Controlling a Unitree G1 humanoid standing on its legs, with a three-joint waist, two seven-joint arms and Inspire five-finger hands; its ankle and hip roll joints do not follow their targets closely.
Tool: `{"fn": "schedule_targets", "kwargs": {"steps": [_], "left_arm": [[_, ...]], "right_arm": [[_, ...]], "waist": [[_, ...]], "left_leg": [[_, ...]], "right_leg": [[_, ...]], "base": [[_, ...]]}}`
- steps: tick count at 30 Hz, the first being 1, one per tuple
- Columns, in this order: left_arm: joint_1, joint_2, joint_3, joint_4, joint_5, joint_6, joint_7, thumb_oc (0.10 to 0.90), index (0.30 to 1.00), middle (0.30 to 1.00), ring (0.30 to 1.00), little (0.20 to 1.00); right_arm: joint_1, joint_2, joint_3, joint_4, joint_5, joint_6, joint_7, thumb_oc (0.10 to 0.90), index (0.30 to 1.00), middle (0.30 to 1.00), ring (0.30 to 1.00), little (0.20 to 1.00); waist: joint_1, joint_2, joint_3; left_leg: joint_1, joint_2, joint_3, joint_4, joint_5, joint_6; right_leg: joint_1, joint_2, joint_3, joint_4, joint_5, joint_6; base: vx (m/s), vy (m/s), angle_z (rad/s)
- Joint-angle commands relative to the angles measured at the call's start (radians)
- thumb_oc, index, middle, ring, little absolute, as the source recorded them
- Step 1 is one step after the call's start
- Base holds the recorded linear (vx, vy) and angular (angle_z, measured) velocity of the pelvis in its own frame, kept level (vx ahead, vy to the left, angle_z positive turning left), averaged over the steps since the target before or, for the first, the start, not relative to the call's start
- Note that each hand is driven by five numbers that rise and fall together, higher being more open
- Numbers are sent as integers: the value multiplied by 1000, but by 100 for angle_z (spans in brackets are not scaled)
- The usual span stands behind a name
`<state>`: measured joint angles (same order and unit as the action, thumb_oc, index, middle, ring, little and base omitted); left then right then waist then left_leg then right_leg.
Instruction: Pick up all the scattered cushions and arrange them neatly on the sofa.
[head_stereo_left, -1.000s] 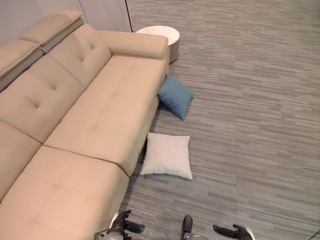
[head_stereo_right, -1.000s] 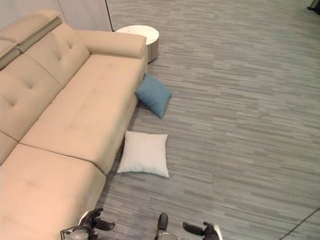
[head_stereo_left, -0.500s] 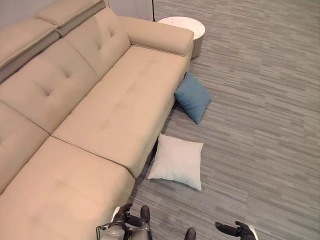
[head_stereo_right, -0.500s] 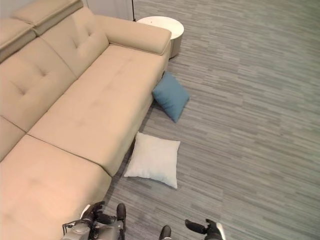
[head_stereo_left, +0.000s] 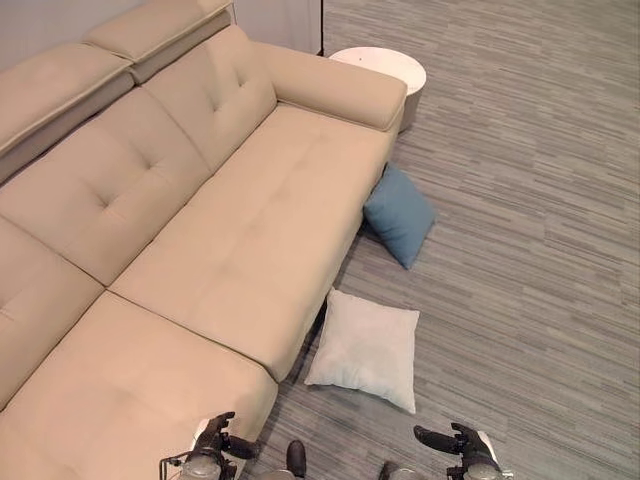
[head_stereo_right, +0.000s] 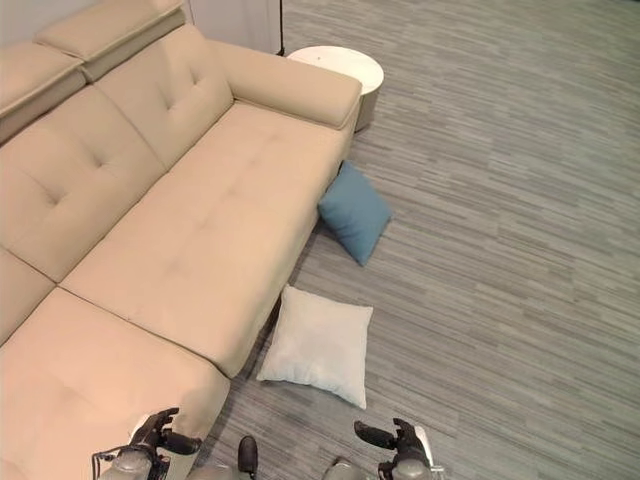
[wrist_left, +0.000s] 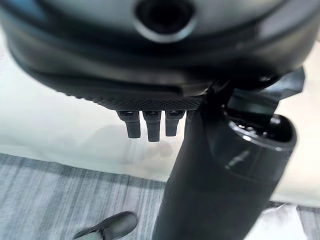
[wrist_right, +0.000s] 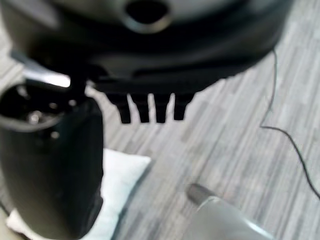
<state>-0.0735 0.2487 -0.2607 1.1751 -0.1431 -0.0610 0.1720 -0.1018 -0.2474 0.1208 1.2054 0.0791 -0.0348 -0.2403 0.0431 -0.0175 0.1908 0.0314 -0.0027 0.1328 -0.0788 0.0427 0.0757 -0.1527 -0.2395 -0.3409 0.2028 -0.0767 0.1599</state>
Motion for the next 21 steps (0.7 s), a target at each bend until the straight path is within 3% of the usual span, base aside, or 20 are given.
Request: {"fn": "schedule_targets", "kwargs": {"steps": [1,4,8,10,11,12,15,18,21], "left_arm": [[-14,-14,32,-3,32,-35,20,800,900,900,900,900],[-15,-24,36,0,24,-39,26,800,900,900,900,900],[-18,-43,31,9,18,-38,18,800,900,900,900,900],[-22,-51,18,5,9,-36,6,800,900,900,900,900],[-22,-51,18,5,9,-36,6,800,900,900,900,900],[-28,-53,12,4,4,-36,5,800,900,900,900,900],[-31,-53,6,0,-1,-38,5,800,900,900,900,900],[-27,-57,10,-8,-17,-36,13,800,900,900,900,900],[-28,-60,18,-5,-24,-32,21,800,900,900,900,900]], "right_arm": [[20,-69,14,-8,-15,-3,-9,800,900,900,900,900],[31,-65,15,-4,-7,-11,-12,800,900,900,900,900],[38,-66,11,0,6,-20,-14,800,900,900,900,900],[39,-74,5,-11,22,-31,-15,800,900,900,900,900],[39,-74,5,-11,22,-31,-15,800,900,900,900,900],[37,-86,4,-17,24,-32,-16,800,900,900,900,900],[37,-89,7,-22,26,-31,-16,800,900,900,900,900],[43,-90,8,-21,34,-31,-21,800,900,900,900,900],[42,-88,11,-20,33,-30,-25,800,900,900,900,900]], "waist": [[7,-2,-2],[-1,-11,-6],[-6,-16,-15],[-2,-24,3],[-3,-24,2],[3,-29,24],[11,-35,38],[19,-38,36],[27,-31,25]], "left_leg": [[-53,-12,-107,81,-109,-51],[-53,-12,-126,91,-116,-67],[-64,8,-142,143,-135,-100],[-121,24,-142,273,-143,-126],[-125,24,-143,279,-145,-127],[-177,25,-155,376,-119,-133],[-218,25,-167,445,-103,-133],[-237,15,-185,413,-127,-124],[-238,-11,-201,292,-96,-128]], "right_leg": [[6,74,46,-79,83,-12],[38,100,75,-125,77,-22],[81,122,62,-163,60,-48],[111,130,51,-167,35,-75],[110,130,50,-167,35,-76],[125,132,49,-165,27,-95],[136,138,44,-165,18,-109],[148,148,45,-175,6,-109],[170,167,46,-196,-9,-96]], "base": [[110,-127,6],[83,-152,22],[87,-231,14],[25,-180,17],[5,-173,11],[-2,-80,10],[25,-101,12],[137,-59,1],[172,-3,1]]}}
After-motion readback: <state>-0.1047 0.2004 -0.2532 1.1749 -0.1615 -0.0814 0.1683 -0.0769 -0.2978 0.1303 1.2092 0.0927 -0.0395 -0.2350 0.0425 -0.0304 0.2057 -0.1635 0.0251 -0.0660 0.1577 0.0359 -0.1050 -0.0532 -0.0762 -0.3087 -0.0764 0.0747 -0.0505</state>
